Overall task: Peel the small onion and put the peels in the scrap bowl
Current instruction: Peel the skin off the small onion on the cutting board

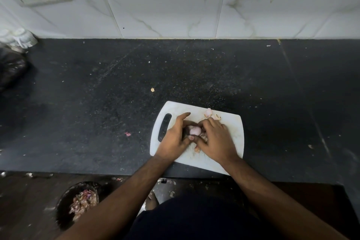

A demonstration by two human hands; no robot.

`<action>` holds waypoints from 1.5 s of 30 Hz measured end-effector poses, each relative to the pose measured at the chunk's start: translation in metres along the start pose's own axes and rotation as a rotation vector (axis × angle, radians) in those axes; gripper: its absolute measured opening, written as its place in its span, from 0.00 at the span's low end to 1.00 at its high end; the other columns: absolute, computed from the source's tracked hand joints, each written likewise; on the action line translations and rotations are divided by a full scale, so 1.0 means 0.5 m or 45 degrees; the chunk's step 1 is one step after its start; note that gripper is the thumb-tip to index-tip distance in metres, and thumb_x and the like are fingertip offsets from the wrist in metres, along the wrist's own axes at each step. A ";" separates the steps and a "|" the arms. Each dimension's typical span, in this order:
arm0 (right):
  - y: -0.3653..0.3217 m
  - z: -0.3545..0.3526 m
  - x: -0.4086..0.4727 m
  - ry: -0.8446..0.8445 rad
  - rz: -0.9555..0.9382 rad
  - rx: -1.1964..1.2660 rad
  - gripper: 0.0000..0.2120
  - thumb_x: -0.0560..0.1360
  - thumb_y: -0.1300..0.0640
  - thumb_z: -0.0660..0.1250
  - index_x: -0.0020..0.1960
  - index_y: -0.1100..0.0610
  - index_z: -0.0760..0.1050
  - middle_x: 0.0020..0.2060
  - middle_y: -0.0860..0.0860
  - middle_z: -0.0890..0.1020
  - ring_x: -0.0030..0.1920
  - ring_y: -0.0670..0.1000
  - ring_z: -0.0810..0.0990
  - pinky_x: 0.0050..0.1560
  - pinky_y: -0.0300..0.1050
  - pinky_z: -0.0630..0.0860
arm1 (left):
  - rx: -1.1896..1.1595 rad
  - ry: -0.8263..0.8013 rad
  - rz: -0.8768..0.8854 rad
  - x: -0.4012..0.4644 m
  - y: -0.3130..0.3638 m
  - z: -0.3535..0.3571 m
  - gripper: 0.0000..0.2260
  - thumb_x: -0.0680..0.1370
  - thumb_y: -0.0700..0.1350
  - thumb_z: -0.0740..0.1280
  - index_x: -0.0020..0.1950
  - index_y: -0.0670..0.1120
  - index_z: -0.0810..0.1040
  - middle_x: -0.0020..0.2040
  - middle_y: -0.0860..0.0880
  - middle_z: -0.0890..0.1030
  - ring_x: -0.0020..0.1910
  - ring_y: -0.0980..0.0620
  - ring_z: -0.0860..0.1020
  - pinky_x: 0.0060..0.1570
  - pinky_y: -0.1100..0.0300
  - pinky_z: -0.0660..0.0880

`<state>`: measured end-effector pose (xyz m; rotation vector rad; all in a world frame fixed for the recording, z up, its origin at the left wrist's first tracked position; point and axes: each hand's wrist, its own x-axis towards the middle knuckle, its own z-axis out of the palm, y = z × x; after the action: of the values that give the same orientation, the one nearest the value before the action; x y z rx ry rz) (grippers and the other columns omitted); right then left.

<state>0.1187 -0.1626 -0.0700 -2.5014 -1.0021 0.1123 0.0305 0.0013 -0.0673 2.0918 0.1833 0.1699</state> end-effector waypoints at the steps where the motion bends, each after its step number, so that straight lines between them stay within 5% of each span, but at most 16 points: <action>1: -0.001 0.000 0.000 -0.002 -0.005 -0.011 0.22 0.76 0.31 0.60 0.56 0.48 0.72 0.53 0.45 0.78 0.55 0.50 0.76 0.53 0.52 0.72 | 0.006 0.002 0.005 -0.002 0.000 0.001 0.33 0.78 0.38 0.71 0.78 0.50 0.59 0.62 0.54 0.79 0.57 0.62 0.79 0.59 0.69 0.74; 7: -0.002 -0.006 -0.002 0.076 -0.008 0.185 0.17 0.78 0.39 0.64 0.60 0.48 0.73 0.56 0.43 0.78 0.58 0.50 0.78 0.56 0.53 0.74 | -0.080 0.033 0.021 -0.005 -0.004 0.007 0.37 0.76 0.35 0.74 0.77 0.55 0.59 0.64 0.54 0.74 0.55 0.56 0.81 0.57 0.61 0.79; 13: 0.003 -0.016 -0.010 0.171 0.183 0.633 0.20 0.74 0.56 0.76 0.63 0.53 0.72 0.55 0.46 0.81 0.54 0.47 0.81 0.56 0.49 0.80 | -0.053 0.094 0.049 -0.003 0.005 0.007 0.32 0.76 0.48 0.76 0.75 0.47 0.64 0.58 0.53 0.78 0.53 0.54 0.82 0.54 0.61 0.79; 18: 0.001 -0.017 -0.012 0.100 0.171 0.652 0.26 0.74 0.58 0.76 0.68 0.50 0.70 0.59 0.44 0.80 0.59 0.46 0.81 0.61 0.43 0.78 | 0.085 0.074 0.170 -0.001 0.013 -0.001 0.19 0.77 0.52 0.74 0.64 0.46 0.76 0.54 0.52 0.80 0.52 0.57 0.79 0.52 0.57 0.78; 24: -0.001 -0.014 -0.018 0.095 0.084 0.619 0.28 0.75 0.62 0.74 0.72 0.53 0.69 0.63 0.44 0.76 0.62 0.42 0.76 0.63 0.30 0.71 | 0.119 0.066 0.210 -0.002 0.014 -0.002 0.20 0.77 0.52 0.75 0.66 0.46 0.78 0.53 0.52 0.79 0.52 0.58 0.78 0.52 0.64 0.76; 28: -0.004 -0.016 -0.017 0.100 0.011 0.545 0.22 0.77 0.62 0.71 0.69 0.55 0.71 0.61 0.49 0.78 0.59 0.46 0.77 0.61 0.37 0.74 | 0.139 0.087 0.192 -0.001 0.010 -0.001 0.22 0.76 0.51 0.76 0.67 0.46 0.78 0.55 0.53 0.78 0.52 0.59 0.78 0.53 0.65 0.76; 33: -0.002 -0.022 -0.018 0.069 -0.033 0.559 0.21 0.77 0.66 0.69 0.68 0.55 0.74 0.60 0.47 0.77 0.56 0.39 0.76 0.59 0.28 0.71 | 0.106 0.128 0.131 0.000 0.015 -0.001 0.18 0.74 0.50 0.78 0.61 0.47 0.80 0.52 0.53 0.79 0.51 0.58 0.79 0.51 0.63 0.77; 36: 0.001 -0.022 -0.015 0.069 -0.078 0.567 0.17 0.76 0.68 0.69 0.63 0.55 0.78 0.57 0.44 0.76 0.56 0.42 0.78 0.57 0.33 0.74 | 0.081 0.106 0.112 -0.001 0.014 -0.002 0.18 0.74 0.49 0.78 0.61 0.48 0.80 0.52 0.53 0.81 0.50 0.57 0.80 0.50 0.59 0.78; 41: 0.016 -0.016 -0.009 0.129 -0.052 0.653 0.11 0.70 0.72 0.73 0.47 0.58 0.81 0.48 0.45 0.80 0.51 0.44 0.81 0.50 0.42 0.79 | 0.008 0.060 0.017 -0.004 0.010 -0.003 0.25 0.72 0.50 0.79 0.67 0.48 0.78 0.59 0.55 0.83 0.57 0.61 0.80 0.57 0.64 0.77; 45: 0.019 -0.019 -0.013 0.160 0.028 0.753 0.13 0.70 0.75 0.71 0.46 0.59 0.86 0.46 0.45 0.84 0.50 0.42 0.83 0.51 0.40 0.80 | 0.043 0.065 0.001 -0.006 0.004 -0.003 0.27 0.72 0.47 0.80 0.69 0.48 0.78 0.62 0.53 0.83 0.60 0.59 0.80 0.63 0.59 0.77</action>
<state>0.1224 -0.1765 -0.0660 -1.9523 -0.7533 0.2200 0.0272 0.0010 -0.0650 2.1225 0.2176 0.2227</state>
